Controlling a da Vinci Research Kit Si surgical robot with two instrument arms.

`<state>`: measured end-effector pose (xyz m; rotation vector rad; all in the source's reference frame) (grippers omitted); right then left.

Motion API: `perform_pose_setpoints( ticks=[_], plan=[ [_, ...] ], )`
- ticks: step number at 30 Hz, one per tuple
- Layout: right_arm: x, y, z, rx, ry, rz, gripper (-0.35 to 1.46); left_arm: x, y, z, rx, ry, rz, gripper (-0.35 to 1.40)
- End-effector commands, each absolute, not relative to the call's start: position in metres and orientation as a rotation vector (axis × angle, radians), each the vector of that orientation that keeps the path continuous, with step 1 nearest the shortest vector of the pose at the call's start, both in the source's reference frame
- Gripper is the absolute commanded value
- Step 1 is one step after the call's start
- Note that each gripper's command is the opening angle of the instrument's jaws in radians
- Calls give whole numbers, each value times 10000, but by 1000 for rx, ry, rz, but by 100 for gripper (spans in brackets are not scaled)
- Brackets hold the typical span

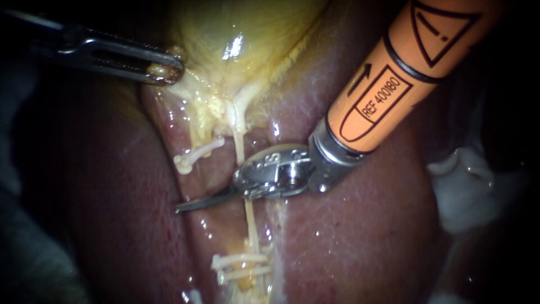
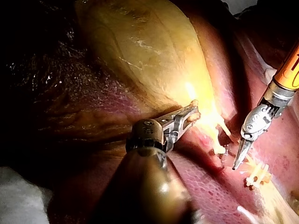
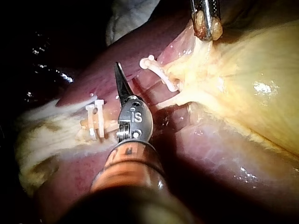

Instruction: Go back from the cut left tube

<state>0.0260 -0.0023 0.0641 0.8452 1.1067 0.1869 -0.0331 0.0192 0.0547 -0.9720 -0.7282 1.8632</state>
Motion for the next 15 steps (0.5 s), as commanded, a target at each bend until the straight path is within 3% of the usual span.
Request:
perform_pose_setpoints(
  ticks=[1,4,6,9,15],
  plan=[
    [261,-23,641,845,1107,186,-32,-331,191,547,-972,-729,1863,-35],
    [263,-23,640,824,1109,202,74,-330,192,547,-972,-729,1863,-35],
    [264,-24,640,816,1115,210,104,-330,192,548,-972,-729,1863,-35],
    [265,-24,639,820,1125,237,121,-330,192,548,-972,-729,1863,-35],
    [262,-28,634,829,1123,245,130,-331,192,548,-972,-728,1863,-35]
  ],
)
